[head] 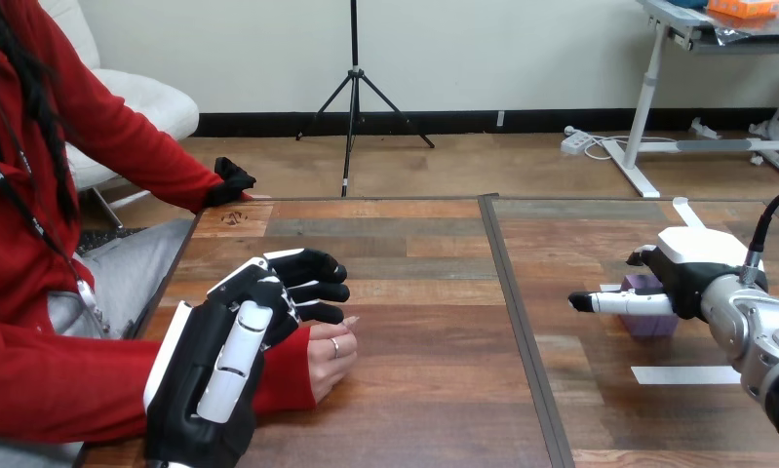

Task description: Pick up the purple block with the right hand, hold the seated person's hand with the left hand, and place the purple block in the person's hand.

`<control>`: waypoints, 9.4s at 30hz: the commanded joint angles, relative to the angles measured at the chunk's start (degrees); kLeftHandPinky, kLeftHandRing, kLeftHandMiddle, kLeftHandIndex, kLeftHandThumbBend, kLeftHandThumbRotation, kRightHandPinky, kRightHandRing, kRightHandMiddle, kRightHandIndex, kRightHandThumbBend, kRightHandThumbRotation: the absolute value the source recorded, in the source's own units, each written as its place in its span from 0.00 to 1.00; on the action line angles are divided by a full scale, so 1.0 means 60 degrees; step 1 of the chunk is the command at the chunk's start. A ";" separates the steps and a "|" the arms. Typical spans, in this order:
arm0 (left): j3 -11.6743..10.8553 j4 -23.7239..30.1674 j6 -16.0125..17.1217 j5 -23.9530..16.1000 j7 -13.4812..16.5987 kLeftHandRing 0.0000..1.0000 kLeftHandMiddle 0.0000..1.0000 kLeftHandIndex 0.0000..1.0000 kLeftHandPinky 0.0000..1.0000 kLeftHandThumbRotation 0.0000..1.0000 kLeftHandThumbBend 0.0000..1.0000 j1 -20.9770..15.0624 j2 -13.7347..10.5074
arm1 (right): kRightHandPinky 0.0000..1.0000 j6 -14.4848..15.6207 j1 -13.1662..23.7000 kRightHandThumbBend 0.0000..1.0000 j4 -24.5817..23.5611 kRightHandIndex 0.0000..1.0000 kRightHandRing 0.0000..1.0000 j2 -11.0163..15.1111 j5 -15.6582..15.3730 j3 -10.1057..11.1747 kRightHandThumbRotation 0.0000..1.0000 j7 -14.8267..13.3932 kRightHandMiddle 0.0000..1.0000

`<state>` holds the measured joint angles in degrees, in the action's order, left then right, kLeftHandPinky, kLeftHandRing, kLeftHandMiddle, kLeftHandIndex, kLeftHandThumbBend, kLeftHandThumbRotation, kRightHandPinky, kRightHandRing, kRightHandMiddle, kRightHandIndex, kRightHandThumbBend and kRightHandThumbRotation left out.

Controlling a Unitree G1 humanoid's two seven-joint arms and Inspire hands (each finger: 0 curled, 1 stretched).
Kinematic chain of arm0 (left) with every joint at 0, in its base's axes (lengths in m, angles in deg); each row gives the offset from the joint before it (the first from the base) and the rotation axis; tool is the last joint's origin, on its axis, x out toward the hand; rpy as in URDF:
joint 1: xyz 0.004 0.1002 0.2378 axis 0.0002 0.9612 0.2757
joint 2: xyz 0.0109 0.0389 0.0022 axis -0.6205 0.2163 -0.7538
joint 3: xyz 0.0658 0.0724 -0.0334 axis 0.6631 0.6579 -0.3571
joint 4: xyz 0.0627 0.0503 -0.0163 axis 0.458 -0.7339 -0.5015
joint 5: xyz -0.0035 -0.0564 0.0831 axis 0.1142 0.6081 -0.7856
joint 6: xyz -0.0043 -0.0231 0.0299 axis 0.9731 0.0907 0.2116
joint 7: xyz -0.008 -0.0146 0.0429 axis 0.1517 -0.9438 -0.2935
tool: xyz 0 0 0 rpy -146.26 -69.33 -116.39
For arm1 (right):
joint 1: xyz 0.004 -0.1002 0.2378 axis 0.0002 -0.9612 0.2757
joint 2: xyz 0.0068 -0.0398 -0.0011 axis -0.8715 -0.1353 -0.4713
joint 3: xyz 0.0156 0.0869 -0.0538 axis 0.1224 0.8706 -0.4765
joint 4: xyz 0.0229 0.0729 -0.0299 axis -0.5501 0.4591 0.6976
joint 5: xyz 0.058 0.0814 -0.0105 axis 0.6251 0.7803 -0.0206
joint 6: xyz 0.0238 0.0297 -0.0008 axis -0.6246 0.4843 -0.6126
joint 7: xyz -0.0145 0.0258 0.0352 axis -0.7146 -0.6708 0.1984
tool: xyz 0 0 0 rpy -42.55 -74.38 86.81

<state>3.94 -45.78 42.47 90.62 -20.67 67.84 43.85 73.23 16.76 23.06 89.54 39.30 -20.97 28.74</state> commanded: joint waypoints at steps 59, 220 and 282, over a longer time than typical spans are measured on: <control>-0.0239 0.0234 0.0105 0.0014 -0.0048 0.64 0.66 0.59 0.58 0.77 0.59 -0.0418 -0.0049 | 0.74 0.0234 0.0270 0.95 -0.0071 0.86 0.89 -0.0163 0.1528 0.0452 0.36 0.1219 0.91; -0.0379 -0.0133 0.0168 -1.0954 0.5574 0.89 0.92 0.90 0.86 0.45 1.00 -0.0868 -0.3111 | 0.46 -0.0569 0.0465 0.71 -0.0525 0.52 0.54 0.0099 0.1602 0.0554 0.00 -0.0017 0.57; 0.1687 -0.3714 -0.1444 -1.1537 0.6137 0.80 0.80 0.77 0.80 0.18 0.97 -0.3392 -0.4205 | 0.47 -0.0824 0.0514 0.70 -0.0608 0.52 0.56 0.0020 0.1694 0.0699 0.00 -0.0074 0.59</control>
<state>12.91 -65.61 34.83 21.88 14.12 52.38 19.21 68.70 17.54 22.15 90.44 48.55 -17.78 29.91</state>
